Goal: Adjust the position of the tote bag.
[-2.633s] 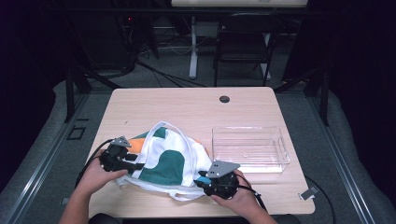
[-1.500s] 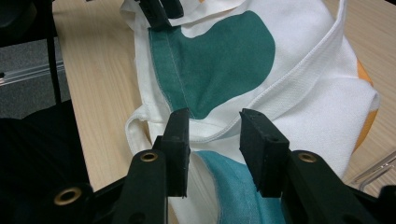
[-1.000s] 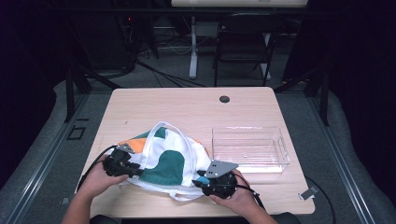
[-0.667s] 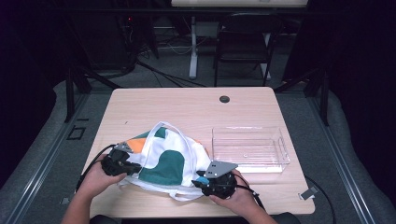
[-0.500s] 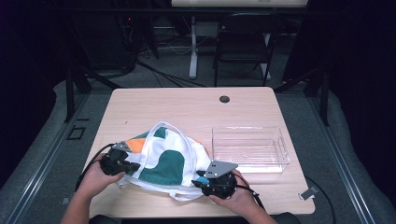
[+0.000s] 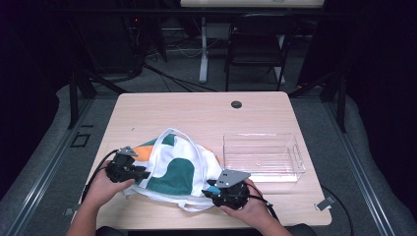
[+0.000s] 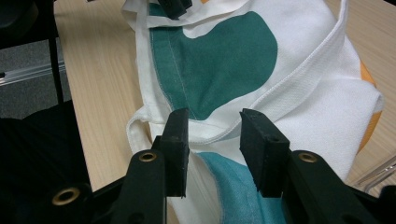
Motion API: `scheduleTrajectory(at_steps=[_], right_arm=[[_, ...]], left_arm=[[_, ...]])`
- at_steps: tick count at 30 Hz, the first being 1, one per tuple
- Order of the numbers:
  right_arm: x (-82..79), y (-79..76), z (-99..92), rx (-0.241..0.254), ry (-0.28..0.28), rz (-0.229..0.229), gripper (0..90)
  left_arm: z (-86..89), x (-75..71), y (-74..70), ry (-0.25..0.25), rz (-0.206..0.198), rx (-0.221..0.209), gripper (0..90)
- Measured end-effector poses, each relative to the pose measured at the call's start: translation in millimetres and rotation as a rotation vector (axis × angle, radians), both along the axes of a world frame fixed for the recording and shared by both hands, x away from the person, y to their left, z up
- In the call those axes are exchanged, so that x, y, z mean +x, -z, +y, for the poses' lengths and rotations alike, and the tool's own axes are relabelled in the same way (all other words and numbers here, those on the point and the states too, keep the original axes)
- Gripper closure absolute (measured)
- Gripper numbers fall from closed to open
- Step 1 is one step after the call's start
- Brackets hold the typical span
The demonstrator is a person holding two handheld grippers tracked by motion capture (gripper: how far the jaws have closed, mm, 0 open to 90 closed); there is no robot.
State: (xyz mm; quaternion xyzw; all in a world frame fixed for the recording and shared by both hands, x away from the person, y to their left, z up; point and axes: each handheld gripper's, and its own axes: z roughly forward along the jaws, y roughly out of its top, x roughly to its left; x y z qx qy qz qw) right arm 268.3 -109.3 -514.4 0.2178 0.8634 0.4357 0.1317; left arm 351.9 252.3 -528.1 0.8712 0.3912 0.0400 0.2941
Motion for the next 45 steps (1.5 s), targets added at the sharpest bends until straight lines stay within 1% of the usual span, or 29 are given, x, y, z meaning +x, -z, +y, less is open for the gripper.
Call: scheduleTrajectory(at_steps=[1, 3, 5, 9, 10, 11, 13, 16, 19, 20, 22, 25, 26, 27, 28, 29, 30, 31, 32, 34, 35, 36, 38, 41, 42, 43, 45], right_arm=[[0.0, 0.0, 0.0, 0.000, 0.000, 0.000, 62.8], [0.1, -0.1, -0.1, 0.001, 0.001, 0.000, 62.8], [0.0, -0.3, -0.2, 0.003, 0.001, -0.001, 62.8], [-0.8, -0.6, -0.2, 0.000, 0.002, -0.005, 62.8], [-0.8, -0.6, -0.2, 0.000, 0.002, -0.006, 62.8], [-0.9, -0.6, -0.1, 0.000, 0.002, -0.007, 62.8], [-1.2, -0.3, 0.1, 0.001, -0.001, -0.009, 62.7], [-1.9, -0.1, -0.3, -0.007, 0.001, -0.012, 62.7], [-2.5, -0.3, -1.0, -0.005, 0.003, -0.012, 62.7], [-2.7, -0.4, -1.1, -0.007, 0.003, -0.013, 62.7], [-3.3, 0.2, -1.1, 0.000, 0.006, -0.014, 62.7], [-3.7, -0.2, -1.7, 0.002, 0.005, -0.017, 62.7], [-3.8, -0.5, -1.9, 0.002, 0.004, -0.018, 62.7], [-3.9, -0.6, -2.0, 0.004, 0.003, -0.018, 62.7], [-4.0, -0.4, -1.7, 0.001, 0.003, -0.020, 62.7], [-4.0, -0.5, -1.5, 0.000, 0.001, -0.020, 62.7], [-4.2, -1.0, -1.5, -0.009, 0.000, -0.023, 62.7], [-4.3, -0.2, -0.7, 0.004, 0.003, -0.021, 62.7], [-4.3, -0.1, -0.5, 0.005, 0.002, -0.022, 62.7], [-4.2, 0.0, -0.2, 0.004, 0.002, -0.019, 62.7], [-4.2, 0.0, -0.2, 0.004, 0.002, -0.019, 62.7], [-4.1, -0.1, -0.3, -0.001, -0.002, -0.018, 62.7], [-4.4, 0.0, 0.3, -0.001, -0.003, -0.019, 62.6], [-4.9, -1.1, 1.1, -0.006, -0.011, -0.019, 62.4], [-5.2, -2.2, 2.3, -0.004, -0.012, -0.024, 62.2], [-5.2, -2.2, 2.3, -0.004, -0.012, -0.024, 62.2], [-5.2, -4.2, 3.2, -0.002, -0.015, -0.028, 62.1]], left_arm=[[-0.6, 0.8, 0.8, -0.013, 0.001, -0.009, 64.5], [-1.6, 3.3, 2.2, -0.029, -0.003, -0.007, 60.0], [-3.0, 5.4, 4.0, -0.036, -0.001, -0.010, 56.5], [-5.9, 8.7, 5.1, -0.034, 0.007, -0.022, 51.7], [-6.9, 9.5, 5.6, -0.047, 0.005, -0.031, 50.7], [-6.3, 10.9, 5.4, -0.040, 0.002, -0.026, 50.0], [-6.1, 13.1, 5.4, -0.045, 0.002, -0.034, 49.2], [-6.9, 16.1, 5.3, -0.039, 0.008, -0.055, 49.2], [-7.3, 18.5, 5.5, -0.027, 0.015, -0.062, 49.8], [-8.1, 18.4, 5.5, -0.028, 0.022, -0.075, 49.9], [-8.8, 17.7, 4.1, -0.015, 0.025, -0.086, 51.2], [-8.3, 16.5, 2.6, -0.002, 0.022, -0.087, 55.6], [-8.1, 16.3, 2.3, 0.001, 0.018, -0.085, 55.6], [-8.0, 15.8, 1.9, 0.002, 0.010, -0.075, 58.0], [-8.2, 15.7, 1.3, 0.006, 0.002, -0.060, 64.5], [-8.2, 15.7, 1.3, 0.006, 0.002, -0.060, 67.6], [-9.5, 15.4, 0.7, 0.006, -0.006, -0.052, 70.5], [-9.5, 15.4, 0.7, 0.006, -0.006, -0.052, 73.1], [-10.5, 14.2, -0.1, 0.002, -0.025, -0.045, 76.0], [-10.4, 13.8, -0.6, 0.002, -0.031, -0.041, 80.9], [-10.1, 13.3, -1.2, -0.001, -0.031, -0.038, 80.9], [-10.2, 12.4, -1.8, -0.002, -0.035, -0.036, 83.8], [-8.6, 11.3, -4.9, 0.009, -0.039, -0.035, 85.7], [-8.3, 9.0, -10.3, 0.007, -0.063, -0.037, 86.6], [-9.2, 6.7, -15.8, 0.007, -0.087, -0.038, 87.0], [-9.2, 6.7, -15.8, 0.007, -0.087, -0.038, 87.1], [-8.5, 5.6, -21.3, 0.015, -0.098, -0.035, 87.2]])
